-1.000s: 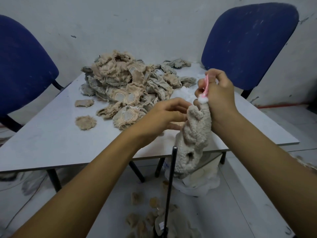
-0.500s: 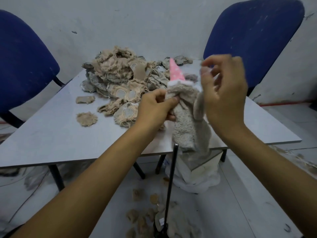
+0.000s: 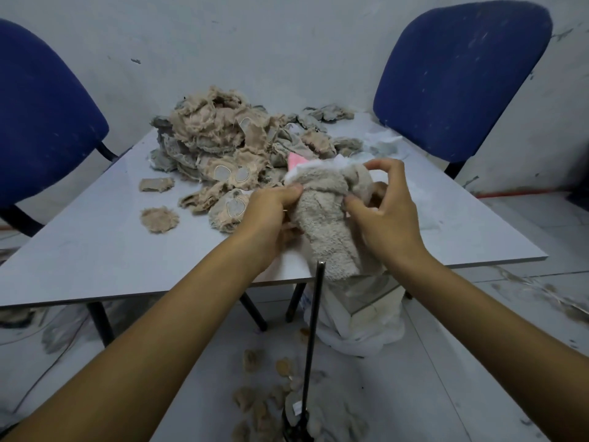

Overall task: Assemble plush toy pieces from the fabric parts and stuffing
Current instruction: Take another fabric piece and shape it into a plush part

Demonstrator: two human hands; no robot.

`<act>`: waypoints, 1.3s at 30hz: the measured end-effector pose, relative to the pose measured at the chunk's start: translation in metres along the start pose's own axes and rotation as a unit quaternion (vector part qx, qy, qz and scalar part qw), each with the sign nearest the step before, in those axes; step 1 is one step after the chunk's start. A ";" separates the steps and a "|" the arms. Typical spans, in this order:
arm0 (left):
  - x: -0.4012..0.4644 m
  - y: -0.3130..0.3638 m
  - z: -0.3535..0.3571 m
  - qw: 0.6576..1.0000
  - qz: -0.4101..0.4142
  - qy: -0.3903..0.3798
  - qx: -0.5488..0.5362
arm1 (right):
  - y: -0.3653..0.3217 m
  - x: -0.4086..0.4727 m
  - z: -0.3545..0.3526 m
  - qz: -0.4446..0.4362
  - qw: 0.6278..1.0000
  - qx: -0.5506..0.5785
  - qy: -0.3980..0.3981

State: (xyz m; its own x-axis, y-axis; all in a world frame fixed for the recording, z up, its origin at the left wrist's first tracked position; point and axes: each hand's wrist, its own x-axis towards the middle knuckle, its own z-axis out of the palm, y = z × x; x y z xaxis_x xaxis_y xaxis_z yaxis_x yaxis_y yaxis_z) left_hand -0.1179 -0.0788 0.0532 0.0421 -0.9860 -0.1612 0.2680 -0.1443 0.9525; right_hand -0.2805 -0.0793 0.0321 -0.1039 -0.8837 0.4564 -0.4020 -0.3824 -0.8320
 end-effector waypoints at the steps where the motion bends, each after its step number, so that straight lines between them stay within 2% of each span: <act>1: 0.001 -0.001 -0.004 0.992 0.047 0.053 0.104 | -0.002 0.002 -0.002 -0.022 1.000 0.004 0.003; 2: 0.000 -0.002 -0.008 0.961 0.121 0.105 0.227 | -0.004 0.004 -0.003 -0.051 0.999 0.006 0.001; 3: 0.000 -0.003 -0.013 0.908 0.223 0.137 0.326 | -0.007 0.004 -0.004 -0.078 0.997 0.010 -0.008; 4: -0.001 -0.003 -0.017 0.844 0.336 0.135 0.396 | -0.009 0.005 -0.006 -0.094 0.995 0.016 -0.019; 5: -0.003 -0.001 -0.019 0.780 0.427 0.091 0.449 | -0.012 0.006 -0.007 -0.097 0.995 0.022 -0.032; 6: -0.004 0.000 -0.021 0.729 0.474 0.027 0.493 | -0.013 0.006 -0.007 -0.088 0.995 0.027 -0.043; 7: -0.005 -0.001 -0.023 0.693 0.485 -0.033 0.532 | -0.014 0.007 -0.008 -0.075 0.995 0.027 -0.053; 9: -0.006 -0.006 -0.025 0.661 0.464 -0.092 0.582 | -0.016 0.009 -0.008 -0.048 0.996 0.023 -0.065; 14: -0.005 -0.017 -0.024 0.636 0.484 -0.086 0.595 | -0.014 0.014 -0.006 0.018 0.992 0.066 -0.105; 17: -0.002 -0.018 -0.021 0.640 0.505 -0.077 0.574 | -0.013 0.016 -0.005 0.047 0.982 0.095 -0.155; 22: 0.001 -0.018 -0.014 0.642 0.536 -0.061 0.544 | -0.010 0.022 -0.007 0.106 0.969 0.119 -0.187; 24: 0.002 -0.015 -0.014 0.643 0.537 -0.098 0.537 | -0.006 0.023 -0.008 0.132 0.966 0.105 -0.196; 27: 0.005 -0.012 -0.016 0.652 0.505 -0.179 0.536 | -0.002 0.025 -0.007 0.138 0.974 0.081 -0.163; 29: 0.005 -0.014 -0.015 0.652 0.495 -0.193 0.541 | 0.000 0.027 -0.004 0.135 0.978 0.057 -0.146; 33: 0.004 -0.019 -0.010 0.645 0.518 -0.182 0.532 | -0.001 0.027 0.003 0.151 0.974 0.084 -0.147; 36: 0.005 -0.017 -0.011 0.656 0.537 -0.152 0.508 | 0.001 0.028 0.001 0.159 0.972 0.071 -0.155; 38: 0.005 -0.012 -0.010 0.665 0.537 -0.111 0.506 | 0.001 0.027 0.003 0.109 0.987 0.016 -0.118; 39: 0.004 -0.010 -0.009 0.669 0.533 -0.089 0.510 | -0.002 0.023 0.005 0.050 0.996 -0.021 -0.069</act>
State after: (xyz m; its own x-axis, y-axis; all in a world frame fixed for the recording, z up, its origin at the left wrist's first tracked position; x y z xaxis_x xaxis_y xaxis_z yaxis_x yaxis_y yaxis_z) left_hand -0.1115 -0.0807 0.0405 -0.4534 -0.5555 0.6970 -0.6233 0.7566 0.1976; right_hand -0.2780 -0.1005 0.0431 -0.0201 -0.9463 0.3226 -0.4339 -0.2824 -0.8556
